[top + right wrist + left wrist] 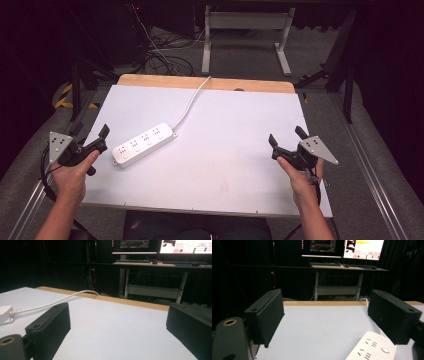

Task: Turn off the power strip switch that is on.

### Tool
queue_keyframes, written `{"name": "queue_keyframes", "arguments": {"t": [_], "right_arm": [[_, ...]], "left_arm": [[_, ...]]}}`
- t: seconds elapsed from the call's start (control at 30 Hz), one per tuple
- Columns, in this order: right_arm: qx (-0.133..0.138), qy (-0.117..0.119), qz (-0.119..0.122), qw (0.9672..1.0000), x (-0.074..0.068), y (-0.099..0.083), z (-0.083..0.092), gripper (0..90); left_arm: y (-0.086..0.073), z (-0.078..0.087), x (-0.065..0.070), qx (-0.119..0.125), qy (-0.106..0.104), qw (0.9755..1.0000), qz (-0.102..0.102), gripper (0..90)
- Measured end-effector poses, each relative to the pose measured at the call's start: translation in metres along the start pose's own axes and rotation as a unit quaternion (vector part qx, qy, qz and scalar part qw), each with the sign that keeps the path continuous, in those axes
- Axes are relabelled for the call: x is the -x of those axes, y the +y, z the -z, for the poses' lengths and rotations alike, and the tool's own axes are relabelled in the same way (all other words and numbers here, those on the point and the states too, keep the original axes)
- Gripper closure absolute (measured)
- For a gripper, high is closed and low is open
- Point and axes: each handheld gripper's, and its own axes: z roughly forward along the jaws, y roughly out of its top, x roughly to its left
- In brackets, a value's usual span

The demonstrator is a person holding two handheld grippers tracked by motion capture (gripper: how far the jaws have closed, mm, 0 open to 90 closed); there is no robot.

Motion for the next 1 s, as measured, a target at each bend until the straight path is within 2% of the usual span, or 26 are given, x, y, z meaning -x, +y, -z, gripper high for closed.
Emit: {"name": "queue_keyframes", "arguments": {"t": [0.13, 0.27, 0.37, 0.57, 0.73, 0.77, 0.8, 0.97, 1.0], "right_arm": [[0.001, -0.001, 0.001, 1.0000, 0.000, 0.000, 0.001, 6.1], [0.001, -0.001, 0.000, 1.0000, 0.001, 0.000, 0.001, 6.1], [-0.001, 0.001, 0.000, 1.0000, 0.000, 0.000, 0.000, 6.1], [-0.001, 0.002, 0.000, 1.0000, 0.000, -0.001, 0.000, 6.4], [-0.002, 0.003, -0.001, 1.0000, -0.001, -0.001, 0.000, 6.8], [-0.002, 0.003, -0.001, 1.0000, -0.001, -0.001, 0.000, 6.8], [-0.002, 0.004, -0.001, 1.0000, -0.001, -0.001, -0.001, 6.9], [-0.004, 0.007, -0.003, 1.0000, -0.001, -0.001, 0.000, 7.1], [-0.004, 0.007, -0.004, 1.0000, -0.001, -0.001, 0.000, 7.1]], "left_arm": [[0.000, 0.000, 0.000, 0.000, -0.002, 1.0000, -0.002, 18.0], [0.000, 0.001, 0.001, 0.004, -0.004, 1.0000, -0.007, 27.1], [0.000, 0.002, 0.000, 0.007, -0.009, 0.9999, -0.010, 39.4], [0.001, 0.006, -0.005, 0.016, -0.016, 0.9997, 0.003, 66.5], [0.004, 0.008, -0.008, 0.006, -0.022, 0.9997, 0.008, 89.8], [0.004, 0.008, -0.008, 0.006, -0.022, 0.9997, 0.008, 90.0], [0.005, 0.008, -0.007, -0.001, -0.032, 0.9995, 0.005, 90.0], [0.009, 0.007, -0.004, -0.014, -0.052, 0.9985, -0.006, 90.0], [0.010, 0.006, -0.004, -0.014, -0.053, 0.9985, -0.003, 90.0]]}}
